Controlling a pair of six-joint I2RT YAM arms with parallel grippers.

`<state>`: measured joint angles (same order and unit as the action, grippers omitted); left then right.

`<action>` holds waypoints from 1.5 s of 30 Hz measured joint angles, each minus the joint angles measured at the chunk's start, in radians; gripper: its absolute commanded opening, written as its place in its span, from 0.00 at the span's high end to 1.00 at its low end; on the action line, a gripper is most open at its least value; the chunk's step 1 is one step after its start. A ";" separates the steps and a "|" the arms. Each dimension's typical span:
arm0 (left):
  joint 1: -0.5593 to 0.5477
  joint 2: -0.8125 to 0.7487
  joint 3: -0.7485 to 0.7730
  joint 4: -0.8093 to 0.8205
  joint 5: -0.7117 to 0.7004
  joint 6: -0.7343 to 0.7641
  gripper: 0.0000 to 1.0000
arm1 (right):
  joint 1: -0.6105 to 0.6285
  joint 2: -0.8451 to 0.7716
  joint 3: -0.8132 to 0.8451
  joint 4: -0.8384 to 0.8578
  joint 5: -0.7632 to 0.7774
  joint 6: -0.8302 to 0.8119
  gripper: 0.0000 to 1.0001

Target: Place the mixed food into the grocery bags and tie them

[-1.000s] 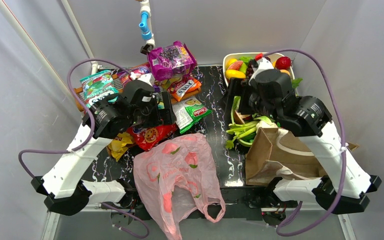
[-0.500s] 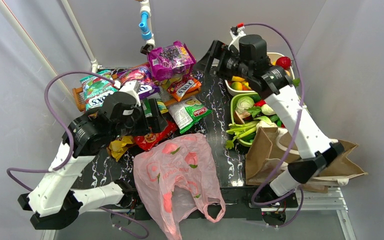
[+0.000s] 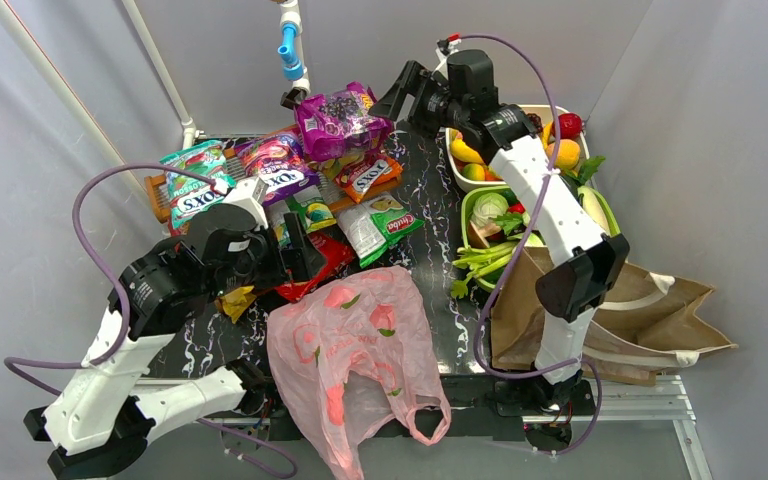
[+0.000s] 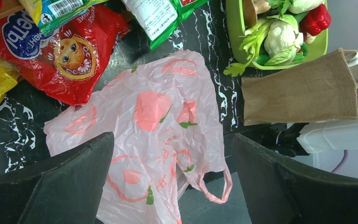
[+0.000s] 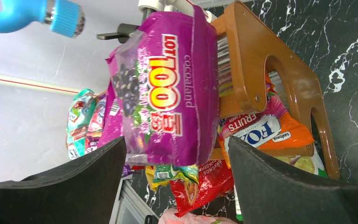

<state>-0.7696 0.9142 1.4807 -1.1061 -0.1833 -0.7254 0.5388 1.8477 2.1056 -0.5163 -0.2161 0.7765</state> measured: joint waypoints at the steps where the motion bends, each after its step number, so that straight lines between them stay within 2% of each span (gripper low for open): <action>1: 0.000 -0.003 -0.002 -0.001 0.000 0.000 0.02 | 0.000 0.019 0.010 0.001 -0.006 0.007 0.15; 9: 0.000 -0.020 -0.033 -0.001 0.000 -0.006 0.02 | -0.001 0.082 0.017 0.010 -0.080 0.044 0.39; 16: 0.000 -0.033 -0.034 -0.002 0.000 -0.013 0.02 | -0.001 0.083 0.017 0.019 -0.124 0.043 0.82; 20: 0.000 -0.037 -0.034 -0.002 0.000 -0.019 0.02 | -0.001 0.083 0.017 0.019 -0.137 0.039 0.89; 22: 0.000 -0.037 -0.034 -0.002 0.000 -0.020 0.02 | -0.001 0.083 0.018 0.019 -0.140 0.037 0.97; 30: 0.000 -0.018 -0.032 -0.002 0.015 -0.026 0.02 | -0.001 0.072 0.047 0.000 -0.150 0.030 0.99; 45: 0.000 0.079 0.060 0.010 0.067 -0.005 0.02 | 0.000 -0.085 0.071 0.018 -0.143 -0.024 0.99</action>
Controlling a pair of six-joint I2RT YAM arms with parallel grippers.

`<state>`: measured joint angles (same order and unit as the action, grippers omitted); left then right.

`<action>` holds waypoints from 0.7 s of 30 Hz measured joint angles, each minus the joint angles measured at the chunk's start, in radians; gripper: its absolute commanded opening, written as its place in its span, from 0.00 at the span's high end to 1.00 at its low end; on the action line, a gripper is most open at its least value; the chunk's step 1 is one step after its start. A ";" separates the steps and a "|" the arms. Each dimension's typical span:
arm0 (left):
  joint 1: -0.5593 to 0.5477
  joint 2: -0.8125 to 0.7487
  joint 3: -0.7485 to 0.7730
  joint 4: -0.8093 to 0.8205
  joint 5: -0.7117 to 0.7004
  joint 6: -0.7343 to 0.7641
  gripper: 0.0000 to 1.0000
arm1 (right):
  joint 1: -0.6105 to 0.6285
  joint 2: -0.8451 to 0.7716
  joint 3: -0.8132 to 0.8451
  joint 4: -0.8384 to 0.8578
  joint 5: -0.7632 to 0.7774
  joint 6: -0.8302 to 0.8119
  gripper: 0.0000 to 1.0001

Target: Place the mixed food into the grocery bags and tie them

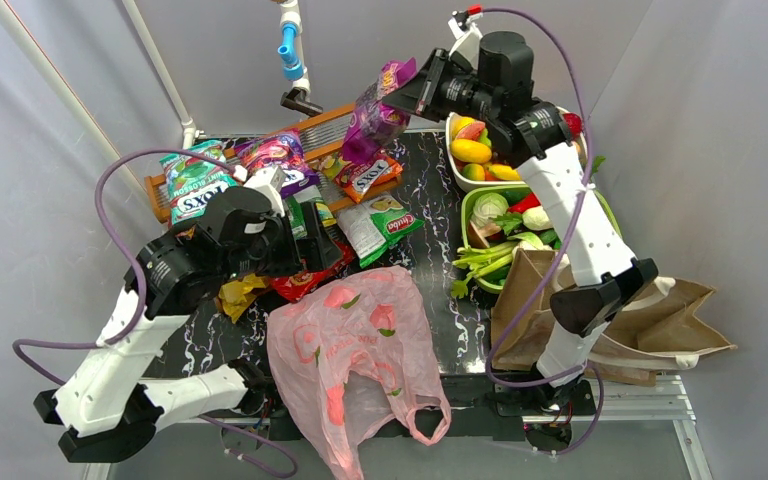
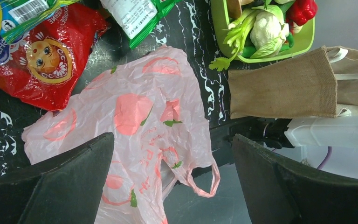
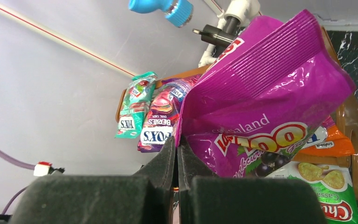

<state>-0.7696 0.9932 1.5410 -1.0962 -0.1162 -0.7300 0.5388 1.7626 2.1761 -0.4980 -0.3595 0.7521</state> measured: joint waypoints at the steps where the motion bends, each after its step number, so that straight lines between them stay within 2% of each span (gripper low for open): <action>1: 0.000 0.010 0.005 0.002 0.005 0.003 0.02 | 0.000 -0.011 0.001 0.000 0.003 -0.005 0.99; 9: 0.000 0.102 0.058 0.036 0.066 0.029 0.02 | 0.000 -0.167 -0.002 -0.039 0.077 -0.074 0.99; 19: -0.041 0.298 0.113 0.126 0.187 0.058 0.00 | 0.000 -0.615 -0.143 -0.187 0.369 -0.237 0.99; 21: -0.063 0.352 0.137 0.146 0.202 0.066 0.00 | 0.000 -0.661 -0.160 -0.214 0.416 -0.254 0.99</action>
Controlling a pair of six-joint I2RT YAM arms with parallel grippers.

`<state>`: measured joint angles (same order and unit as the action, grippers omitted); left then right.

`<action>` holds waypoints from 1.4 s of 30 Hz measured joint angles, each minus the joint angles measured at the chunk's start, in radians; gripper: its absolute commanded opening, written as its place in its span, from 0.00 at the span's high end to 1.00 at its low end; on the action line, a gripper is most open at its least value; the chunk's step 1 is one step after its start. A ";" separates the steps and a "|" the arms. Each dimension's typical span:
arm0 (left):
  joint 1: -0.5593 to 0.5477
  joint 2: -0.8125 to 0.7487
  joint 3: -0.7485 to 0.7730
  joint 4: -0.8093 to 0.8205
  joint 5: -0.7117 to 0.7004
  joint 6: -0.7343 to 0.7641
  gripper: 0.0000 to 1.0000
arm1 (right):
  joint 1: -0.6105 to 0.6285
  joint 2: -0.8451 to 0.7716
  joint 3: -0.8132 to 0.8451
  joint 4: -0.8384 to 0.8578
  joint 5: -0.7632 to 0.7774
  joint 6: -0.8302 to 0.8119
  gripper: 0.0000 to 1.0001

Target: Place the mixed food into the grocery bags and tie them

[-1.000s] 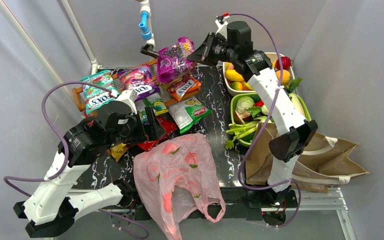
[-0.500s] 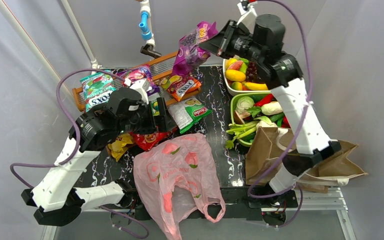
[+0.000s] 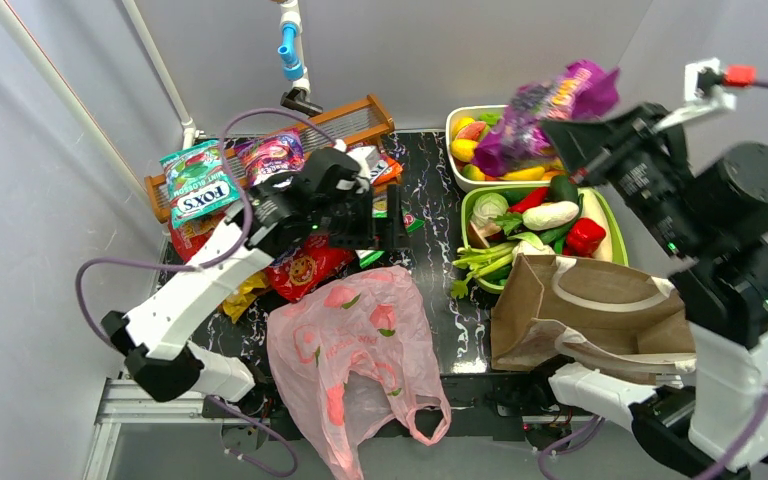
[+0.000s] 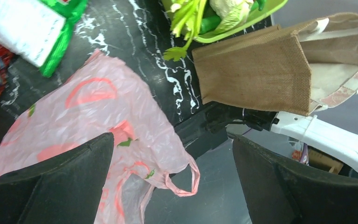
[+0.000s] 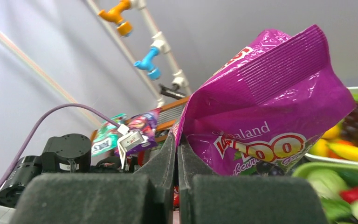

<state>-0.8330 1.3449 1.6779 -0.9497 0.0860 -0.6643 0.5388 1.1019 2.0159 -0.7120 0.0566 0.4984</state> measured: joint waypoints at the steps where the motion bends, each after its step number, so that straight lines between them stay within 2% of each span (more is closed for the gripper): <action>1: -0.014 0.029 0.014 0.011 0.008 0.005 0.00 | 0.000 -0.032 -0.011 -0.025 0.037 -0.006 0.99; 10: -0.127 0.304 0.205 0.100 0.085 0.067 0.00 | 0.000 -0.215 -0.077 -0.277 0.278 0.002 0.99; 21: -0.204 0.636 0.514 0.155 0.188 0.115 0.00 | 0.000 -0.294 -0.059 -0.513 0.404 0.014 0.99; 34: -0.218 0.837 0.594 0.316 0.343 0.182 0.00 | 0.000 -0.419 -0.049 -0.634 0.479 0.013 0.99; 42: -0.219 0.860 0.639 0.375 0.378 0.181 0.01 | 0.000 -0.423 -0.050 -0.659 0.483 0.004 0.99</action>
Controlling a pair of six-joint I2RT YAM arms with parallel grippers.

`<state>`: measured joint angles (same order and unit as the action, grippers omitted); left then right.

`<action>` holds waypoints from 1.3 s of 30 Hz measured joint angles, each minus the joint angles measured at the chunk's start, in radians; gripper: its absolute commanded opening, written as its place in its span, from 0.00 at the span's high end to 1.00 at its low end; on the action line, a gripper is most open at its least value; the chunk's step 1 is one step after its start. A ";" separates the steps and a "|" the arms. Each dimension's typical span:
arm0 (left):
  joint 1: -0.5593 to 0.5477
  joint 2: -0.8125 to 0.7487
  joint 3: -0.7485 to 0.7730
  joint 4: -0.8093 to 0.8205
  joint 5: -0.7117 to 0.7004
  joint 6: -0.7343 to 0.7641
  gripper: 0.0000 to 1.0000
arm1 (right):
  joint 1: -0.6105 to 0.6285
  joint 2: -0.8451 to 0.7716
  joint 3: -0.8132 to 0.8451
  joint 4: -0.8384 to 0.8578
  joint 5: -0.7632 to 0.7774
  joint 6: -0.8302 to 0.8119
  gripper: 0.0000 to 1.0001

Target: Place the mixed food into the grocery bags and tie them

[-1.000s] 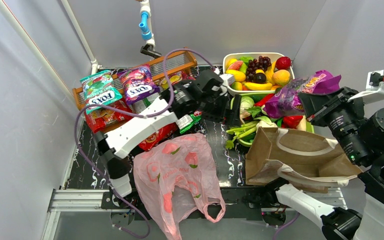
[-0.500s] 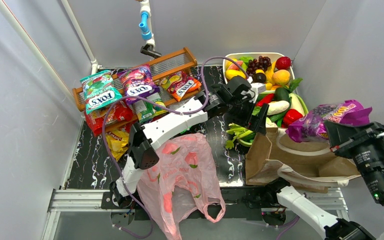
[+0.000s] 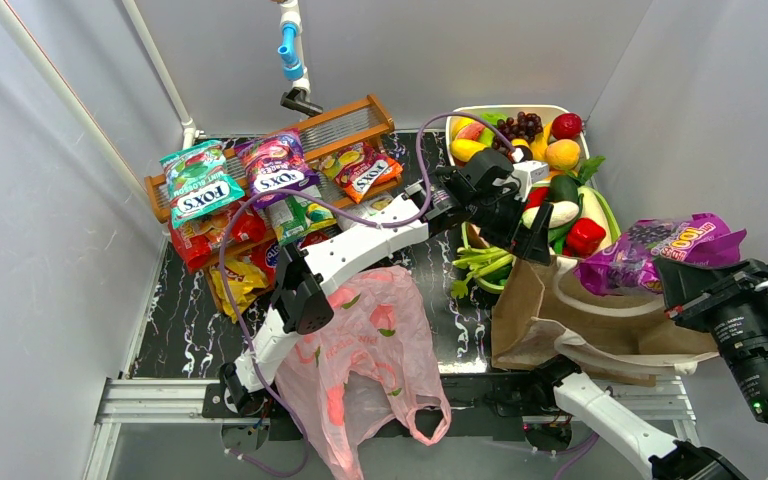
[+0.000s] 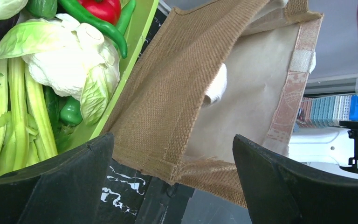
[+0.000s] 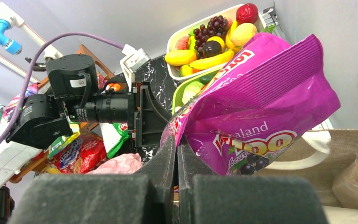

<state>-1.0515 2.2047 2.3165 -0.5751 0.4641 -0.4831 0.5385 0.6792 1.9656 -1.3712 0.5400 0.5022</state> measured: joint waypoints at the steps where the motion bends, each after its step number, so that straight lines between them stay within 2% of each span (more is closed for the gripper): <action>1: 0.000 -0.001 0.000 0.005 0.002 0.000 0.00 | 0.000 -0.002 0.000 -0.003 0.002 -0.002 0.99; 13: -0.002 -0.003 0.002 0.021 -0.055 0.012 0.02 | 0.000 -0.021 -0.023 -0.013 0.018 -0.021 0.99; 16: -0.002 0.010 0.005 0.021 -0.072 0.016 0.12 | 0.000 -0.021 -0.023 -0.021 0.018 -0.020 0.99; 21: -0.002 0.032 -0.004 0.016 -0.091 0.027 0.43 | 0.000 -0.021 -0.023 -0.055 0.002 0.009 0.99; 25: -0.002 0.032 -0.023 0.017 -0.095 0.027 0.73 | 0.000 -0.020 -0.026 -0.124 -0.026 0.075 0.99; 27: -0.002 0.029 -0.033 0.025 -0.098 0.025 0.83 | 0.000 -0.020 -0.033 -0.161 -0.035 0.115 0.99; 30: -0.002 0.019 -0.060 0.032 -0.109 0.019 0.92 | 0.000 -0.023 -0.065 -0.190 -0.037 0.199 0.99; 34: -0.003 -0.035 -0.134 0.035 -0.124 0.008 0.94 | 0.000 -0.042 -0.153 -0.190 -0.009 0.305 0.99; 39: -0.013 -0.107 -0.204 0.020 -0.138 0.014 0.98 | 0.000 -0.088 -0.215 -0.190 0.069 0.314 0.99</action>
<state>-1.0649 2.0979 2.1120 -0.5552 0.3264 -0.4686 0.5385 0.5915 1.7508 -1.5608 0.6090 0.8162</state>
